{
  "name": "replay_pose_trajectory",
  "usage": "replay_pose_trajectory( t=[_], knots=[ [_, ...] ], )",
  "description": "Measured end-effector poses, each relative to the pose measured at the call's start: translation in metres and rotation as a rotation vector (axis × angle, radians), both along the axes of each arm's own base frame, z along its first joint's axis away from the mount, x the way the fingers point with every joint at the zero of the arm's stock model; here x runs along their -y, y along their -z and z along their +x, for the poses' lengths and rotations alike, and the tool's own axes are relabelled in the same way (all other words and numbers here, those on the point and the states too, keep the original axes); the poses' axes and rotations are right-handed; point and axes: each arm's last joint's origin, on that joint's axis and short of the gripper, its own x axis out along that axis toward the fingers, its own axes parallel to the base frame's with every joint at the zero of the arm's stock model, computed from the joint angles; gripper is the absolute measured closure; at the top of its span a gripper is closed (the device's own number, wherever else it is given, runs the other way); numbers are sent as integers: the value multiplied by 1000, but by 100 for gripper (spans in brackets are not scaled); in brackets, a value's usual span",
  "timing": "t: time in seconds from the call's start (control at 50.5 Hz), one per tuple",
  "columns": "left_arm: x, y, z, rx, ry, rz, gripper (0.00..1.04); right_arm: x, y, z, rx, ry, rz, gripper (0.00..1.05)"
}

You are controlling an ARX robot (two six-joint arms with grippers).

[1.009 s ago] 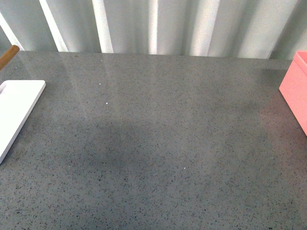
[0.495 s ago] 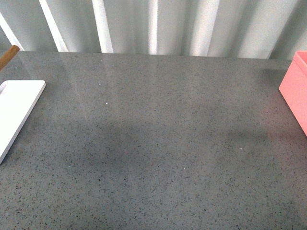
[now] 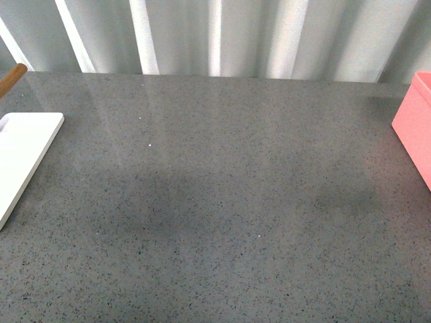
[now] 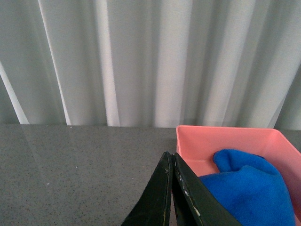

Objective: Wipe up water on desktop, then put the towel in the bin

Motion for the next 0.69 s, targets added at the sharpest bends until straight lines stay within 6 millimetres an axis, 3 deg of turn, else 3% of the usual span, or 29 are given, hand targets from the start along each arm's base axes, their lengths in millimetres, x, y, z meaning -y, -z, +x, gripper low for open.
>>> replay_pose_trajectory(
  t=[0.693],
  knots=[
    [0,0,0,0,0,0,7,0,-2,-22,10,4,4,102]
  ],
)
